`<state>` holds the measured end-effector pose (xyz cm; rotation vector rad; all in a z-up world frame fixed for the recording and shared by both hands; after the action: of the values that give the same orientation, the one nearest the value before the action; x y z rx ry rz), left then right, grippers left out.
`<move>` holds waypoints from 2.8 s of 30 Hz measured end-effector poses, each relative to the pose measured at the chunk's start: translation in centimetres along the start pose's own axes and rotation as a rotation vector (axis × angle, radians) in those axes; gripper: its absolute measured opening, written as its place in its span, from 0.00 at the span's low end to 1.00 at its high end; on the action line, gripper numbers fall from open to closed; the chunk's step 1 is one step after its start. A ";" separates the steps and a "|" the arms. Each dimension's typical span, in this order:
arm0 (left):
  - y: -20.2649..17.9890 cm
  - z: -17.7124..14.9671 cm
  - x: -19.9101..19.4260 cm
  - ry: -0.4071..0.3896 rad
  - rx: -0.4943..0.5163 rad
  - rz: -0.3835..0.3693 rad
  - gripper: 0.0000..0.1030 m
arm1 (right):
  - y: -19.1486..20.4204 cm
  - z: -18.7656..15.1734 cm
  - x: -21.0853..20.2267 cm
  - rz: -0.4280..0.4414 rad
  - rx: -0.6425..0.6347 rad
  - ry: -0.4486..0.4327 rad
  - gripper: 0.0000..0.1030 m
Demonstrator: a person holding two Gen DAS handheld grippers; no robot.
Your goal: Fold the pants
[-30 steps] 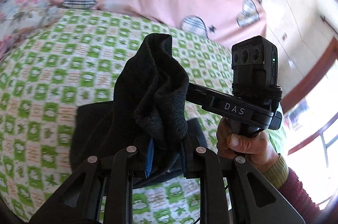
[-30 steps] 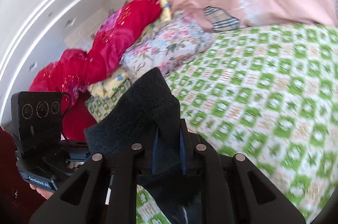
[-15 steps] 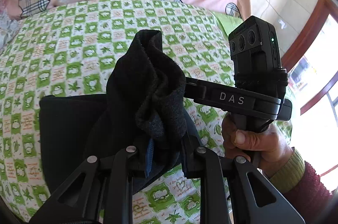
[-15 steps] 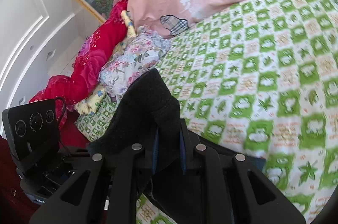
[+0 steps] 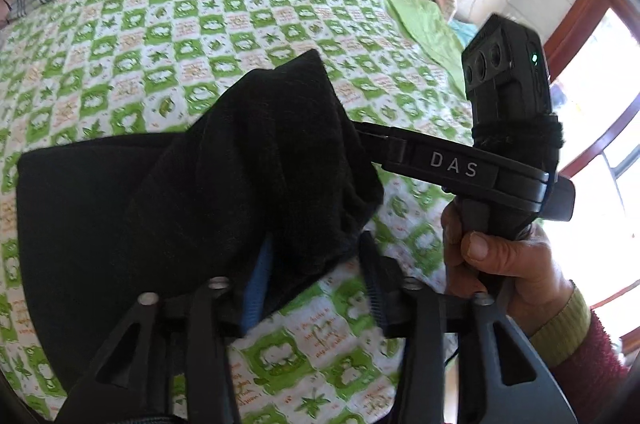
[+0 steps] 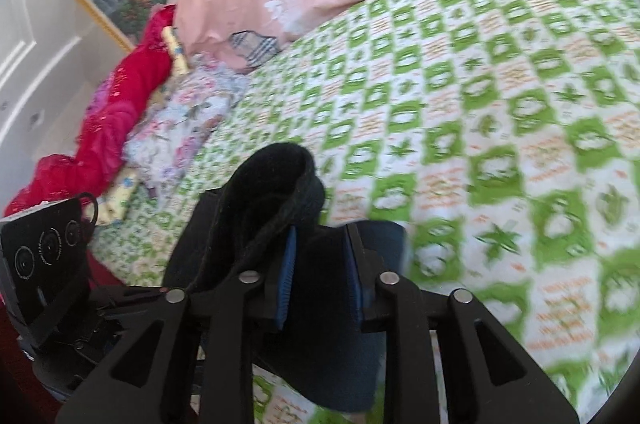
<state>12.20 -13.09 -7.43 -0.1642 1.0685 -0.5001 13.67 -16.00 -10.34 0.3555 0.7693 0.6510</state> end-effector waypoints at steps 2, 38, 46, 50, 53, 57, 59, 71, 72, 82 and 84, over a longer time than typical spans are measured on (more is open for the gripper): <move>-0.2 -0.3 -0.3 0.004 -0.004 -0.017 0.52 | -1.0 -0.5 -0.9 -0.070 0.029 -0.008 0.56; 14.5 0.3 -10.0 -0.144 -0.350 0.232 0.73 | 3.3 -0.8 -4.5 -0.334 0.028 -0.163 0.92; 15.2 2.3 -7.6 -0.127 -0.317 0.286 0.75 | 3.5 0.3 -2.4 -0.359 -0.008 -0.134 0.93; 16.4 2.4 -6.5 -0.116 -0.318 0.340 0.75 | 3.3 0.1 -1.5 -0.378 -0.030 -0.106 0.93; 17.6 2.2 -5.8 -0.113 -0.332 0.358 0.77 | 2.6 -0.5 -1.2 -0.408 -0.053 -0.090 0.93; 18.9 1.9 -4.6 -0.098 -0.352 0.349 0.77 | 1.1 -1.2 -1.2 -0.480 -0.097 -0.084 0.93; 19.2 1.8 -3.9 -0.087 -0.355 0.342 0.77 | 0.1 -1.6 -1.1 -0.498 -0.092 -0.084 0.93; 19.6 1.2 -4.4 -0.088 -0.378 0.307 0.78 | -1.4 -2.7 -0.8 -0.429 -0.034 -0.094 0.93; 19.4 0.8 -4.9 -0.093 -0.382 0.306 0.78 | -1.2 -2.8 -1.1 -0.424 -0.025 -0.096 0.93; 17.7 -3.0 -7.4 -0.094 -0.355 0.289 0.79 | 1.4 -4.8 -1.9 -0.272 -0.029 -0.101 0.93; 18.2 -3.7 -7.0 -0.080 -0.366 0.299 0.81 | 1.1 -5.4 -1.3 -0.267 -0.022 -0.079 0.93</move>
<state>11.95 6.53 -10.23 -0.3380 1.0765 -0.0254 8.53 -15.69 -12.69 0.2512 0.7188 0.3914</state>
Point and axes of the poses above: each gripper's, at about its wrist camera, not at the fingertips, and x roughly the way its jaws point, y to its left, z to its top, the point moved 9 cm from there along x, roughly the way its jaws point, and after that the axes turned 3 degrees about -x, right-handed, at the moved point
